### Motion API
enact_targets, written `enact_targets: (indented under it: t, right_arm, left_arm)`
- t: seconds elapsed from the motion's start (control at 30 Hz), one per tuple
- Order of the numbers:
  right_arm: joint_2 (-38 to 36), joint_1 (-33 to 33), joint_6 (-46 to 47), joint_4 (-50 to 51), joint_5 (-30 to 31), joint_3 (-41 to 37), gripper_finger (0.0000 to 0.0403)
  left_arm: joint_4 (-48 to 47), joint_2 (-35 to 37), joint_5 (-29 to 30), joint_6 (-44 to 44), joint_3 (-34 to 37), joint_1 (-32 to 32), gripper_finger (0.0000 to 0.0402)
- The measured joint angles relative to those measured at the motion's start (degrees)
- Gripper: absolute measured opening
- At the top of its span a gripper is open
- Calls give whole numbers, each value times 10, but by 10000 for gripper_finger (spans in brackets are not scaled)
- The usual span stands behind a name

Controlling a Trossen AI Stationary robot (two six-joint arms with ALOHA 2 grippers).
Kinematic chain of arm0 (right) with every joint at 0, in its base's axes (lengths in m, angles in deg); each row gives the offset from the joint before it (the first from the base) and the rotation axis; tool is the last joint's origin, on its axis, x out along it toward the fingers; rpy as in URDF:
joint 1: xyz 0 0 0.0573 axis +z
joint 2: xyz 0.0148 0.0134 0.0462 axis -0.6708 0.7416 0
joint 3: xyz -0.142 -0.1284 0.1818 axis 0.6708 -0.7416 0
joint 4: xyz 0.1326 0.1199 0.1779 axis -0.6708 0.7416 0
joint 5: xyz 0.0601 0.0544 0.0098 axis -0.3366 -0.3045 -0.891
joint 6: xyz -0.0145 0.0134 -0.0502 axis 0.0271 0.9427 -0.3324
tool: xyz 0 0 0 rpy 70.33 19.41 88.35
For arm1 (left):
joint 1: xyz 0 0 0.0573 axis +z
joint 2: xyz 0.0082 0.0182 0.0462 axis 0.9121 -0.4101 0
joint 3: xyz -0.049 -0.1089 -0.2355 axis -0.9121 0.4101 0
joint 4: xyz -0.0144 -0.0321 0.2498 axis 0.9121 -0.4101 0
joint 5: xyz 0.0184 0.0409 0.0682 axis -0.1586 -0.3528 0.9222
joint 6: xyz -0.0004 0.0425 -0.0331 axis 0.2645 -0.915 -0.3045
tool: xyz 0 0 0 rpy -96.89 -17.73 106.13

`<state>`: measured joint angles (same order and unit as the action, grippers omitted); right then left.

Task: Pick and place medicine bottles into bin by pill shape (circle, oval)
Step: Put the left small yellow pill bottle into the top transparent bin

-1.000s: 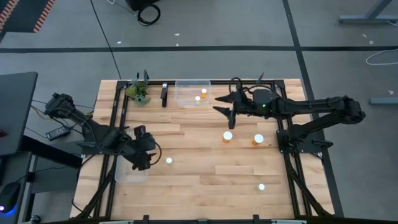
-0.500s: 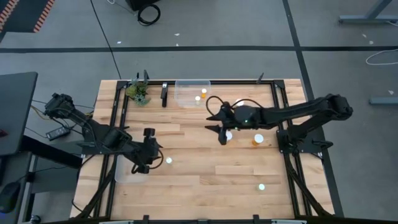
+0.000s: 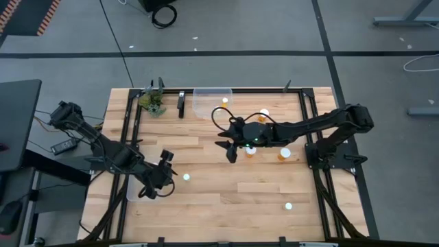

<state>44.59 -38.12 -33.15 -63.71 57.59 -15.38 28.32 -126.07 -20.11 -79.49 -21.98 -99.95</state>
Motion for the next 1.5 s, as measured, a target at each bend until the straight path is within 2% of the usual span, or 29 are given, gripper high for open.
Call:
enact_targets:
  t: [0.27,0.77,1.23,1.5]
  right_arm:
    - [45,1,-24,33,2,72,186]
    - [86,35,-13,2,0,79,186]
    - [117,49,-2,-8,-10,79,186]
    - [122,49,-19,-23,-10,92,186]
  left_arm:
    - [49,0,-13,75,55,-29,151]
    - [99,0,-13,183,103,-77,136]
    - [270,0,4,189,190,-21,132]
    - [278,-37,3,172,193,27,124]
